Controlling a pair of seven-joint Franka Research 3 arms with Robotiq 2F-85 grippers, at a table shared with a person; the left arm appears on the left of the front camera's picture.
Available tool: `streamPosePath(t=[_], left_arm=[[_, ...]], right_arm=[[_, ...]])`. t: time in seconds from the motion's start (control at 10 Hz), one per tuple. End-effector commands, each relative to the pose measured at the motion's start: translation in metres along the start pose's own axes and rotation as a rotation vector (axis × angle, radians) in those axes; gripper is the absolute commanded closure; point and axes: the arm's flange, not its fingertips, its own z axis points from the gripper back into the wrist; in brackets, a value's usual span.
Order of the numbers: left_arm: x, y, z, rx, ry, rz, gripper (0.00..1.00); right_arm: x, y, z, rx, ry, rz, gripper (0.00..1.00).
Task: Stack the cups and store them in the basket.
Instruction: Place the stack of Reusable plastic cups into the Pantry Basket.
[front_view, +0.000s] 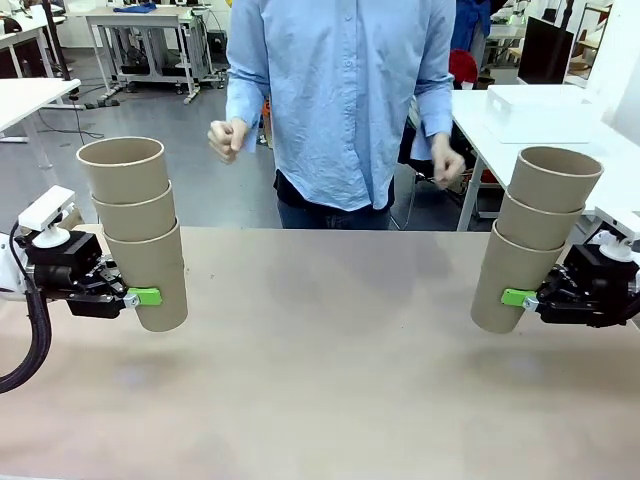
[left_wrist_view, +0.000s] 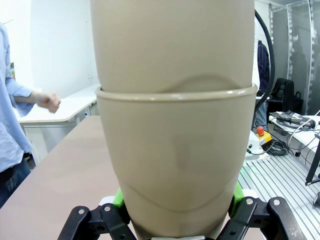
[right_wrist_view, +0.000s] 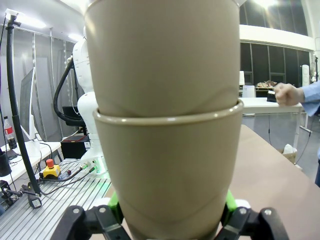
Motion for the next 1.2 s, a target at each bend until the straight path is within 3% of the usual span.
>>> streamPosePath(t=[0.0,1.1], left_arm=[[0.0047,-0.0010,0.0003,-0.002,-0.008,-0.002,0.16],[0.0047,-0.0010,0.0003,-0.002,-0.008,-0.002,0.16]], right_arm=[[0.0055,0.0007,-0.0003,0.004,-0.003,0.003,0.15],[0.0055,0.0007,-0.0003,0.004,-0.003,0.003,0.15]])
